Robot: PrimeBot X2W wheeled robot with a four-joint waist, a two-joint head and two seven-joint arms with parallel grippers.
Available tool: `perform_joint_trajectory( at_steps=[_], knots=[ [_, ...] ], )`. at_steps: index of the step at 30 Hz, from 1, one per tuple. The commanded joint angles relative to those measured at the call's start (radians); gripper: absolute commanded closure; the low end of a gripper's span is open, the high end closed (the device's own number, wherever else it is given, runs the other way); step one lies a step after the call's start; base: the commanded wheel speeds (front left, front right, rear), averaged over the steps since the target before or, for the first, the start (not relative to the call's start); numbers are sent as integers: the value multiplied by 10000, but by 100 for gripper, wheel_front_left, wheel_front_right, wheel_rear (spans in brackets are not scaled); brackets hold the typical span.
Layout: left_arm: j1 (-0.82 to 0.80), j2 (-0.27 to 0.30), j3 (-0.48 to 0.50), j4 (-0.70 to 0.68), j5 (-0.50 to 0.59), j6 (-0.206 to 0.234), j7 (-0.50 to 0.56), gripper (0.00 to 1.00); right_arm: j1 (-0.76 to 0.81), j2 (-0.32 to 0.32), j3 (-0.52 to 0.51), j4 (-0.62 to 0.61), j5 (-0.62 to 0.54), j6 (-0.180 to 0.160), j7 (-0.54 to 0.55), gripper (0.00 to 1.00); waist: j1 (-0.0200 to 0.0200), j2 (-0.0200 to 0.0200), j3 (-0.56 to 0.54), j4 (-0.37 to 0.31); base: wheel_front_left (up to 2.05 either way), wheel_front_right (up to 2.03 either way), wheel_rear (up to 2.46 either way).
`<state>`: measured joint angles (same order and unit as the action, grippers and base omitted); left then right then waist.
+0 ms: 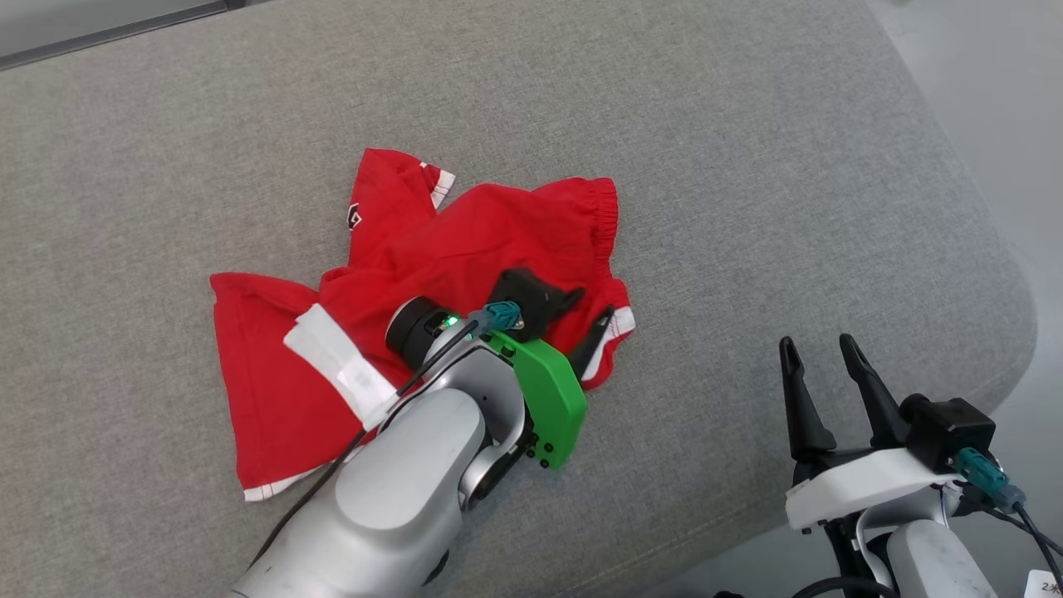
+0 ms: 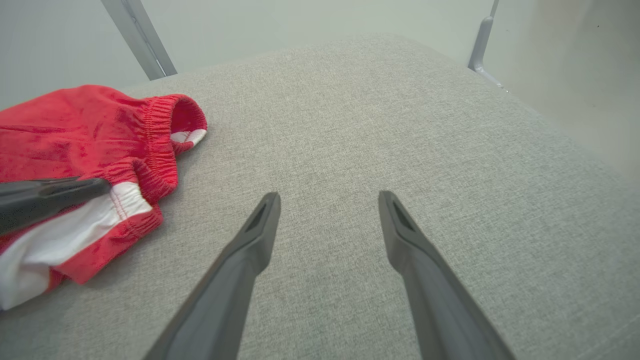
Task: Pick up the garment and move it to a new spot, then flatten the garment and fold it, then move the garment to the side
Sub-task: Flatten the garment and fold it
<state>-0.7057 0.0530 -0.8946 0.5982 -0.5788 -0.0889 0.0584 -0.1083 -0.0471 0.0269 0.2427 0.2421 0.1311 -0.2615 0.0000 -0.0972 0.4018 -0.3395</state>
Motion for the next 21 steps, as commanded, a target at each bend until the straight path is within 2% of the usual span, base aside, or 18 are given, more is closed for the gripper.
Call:
perform_joint_trajectory(
  at_steps=[1, 5, 9, 16, 19, 21],
  knots=[
    [49, -8, 44, -56, -113, 105, -327, 0, 82, -28, -32, -2, -84, -7, -12, 0, 0, -2, -153, 139, 0, 0, 0],
    [410, -18, 28, -1035, -693, 332, -1160, 0, 296, -27, -157, -152, -307, -7, -12, 0, 0, -2, -460, 451, 0, 0, 0],
    [1042, 130, 414, -2310, -937, 907, -1865, 0, 511, -30, -367, -345, -540, -7, -12, 0, 0, -2, -836, 813, 0, 0, 0],
    [3340, 1836, 1544, -4735, -1072, 2303, -2817, 0, 894, -29, -637, -734, -835, -7, -12, 0, 0, -2, -1382, 1458, 0, 0, 0],
    [4379, 2610, 2091, -5256, -821, 2861, -3085, 0, 1047, -33, -737, -904, -992, -7, -12, 0, 0, -2, -1587, 1751, 0, 0, 0],
    [5009, 2732, 2424, -5535, -715, 3085, -3187, 0, 1172, -42, -842, -1000, -1082, -7, -12, 0, 0, -2, -1711, 1978, 0, 0, 0]
  ],
)
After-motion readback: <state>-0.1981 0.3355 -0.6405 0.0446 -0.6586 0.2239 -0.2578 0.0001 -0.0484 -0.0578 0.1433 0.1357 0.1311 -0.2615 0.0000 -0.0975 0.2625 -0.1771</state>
